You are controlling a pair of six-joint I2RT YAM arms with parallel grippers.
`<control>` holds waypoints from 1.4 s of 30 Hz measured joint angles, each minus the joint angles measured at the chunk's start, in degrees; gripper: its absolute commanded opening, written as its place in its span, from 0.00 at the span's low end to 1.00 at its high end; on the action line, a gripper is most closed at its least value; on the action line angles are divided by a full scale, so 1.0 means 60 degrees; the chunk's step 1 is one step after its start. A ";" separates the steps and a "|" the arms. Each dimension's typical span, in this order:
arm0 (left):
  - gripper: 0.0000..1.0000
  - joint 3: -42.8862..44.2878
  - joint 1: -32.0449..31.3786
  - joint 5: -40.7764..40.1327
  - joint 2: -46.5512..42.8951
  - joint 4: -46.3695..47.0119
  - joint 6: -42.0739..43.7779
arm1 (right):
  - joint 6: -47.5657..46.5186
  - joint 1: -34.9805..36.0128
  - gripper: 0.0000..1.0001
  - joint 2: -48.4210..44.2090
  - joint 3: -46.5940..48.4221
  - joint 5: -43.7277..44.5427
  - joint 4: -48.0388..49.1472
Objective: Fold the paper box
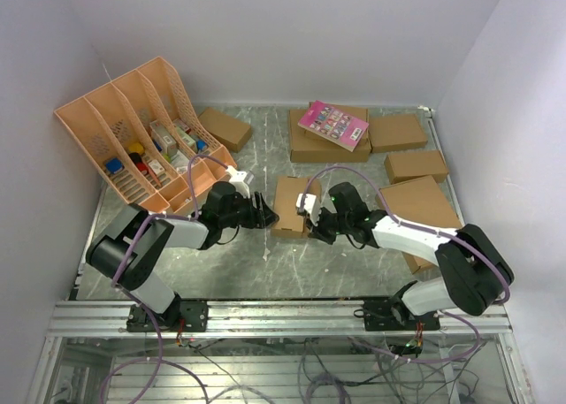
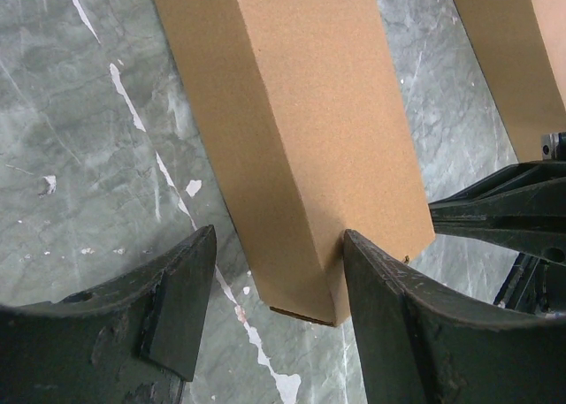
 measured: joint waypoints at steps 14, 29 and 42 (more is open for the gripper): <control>0.68 0.0171 0.0022 0.0073 0.0098 -0.0044 0.0149 | -0.0178 0.0306 0.00 0.0561 0.1078 -0.0288 -0.0747; 0.74 0.0390 0.0251 -0.0565 -0.1344 -0.2226 0.0361 | -0.2375 -0.0532 0.77 0.0168 0.2095 -0.0874 -0.3814; 0.07 -0.1024 0.0226 -0.0470 -0.4550 -0.3373 -0.0423 | -0.1698 -0.2051 0.00 0.4346 1.0200 -0.0874 -0.8014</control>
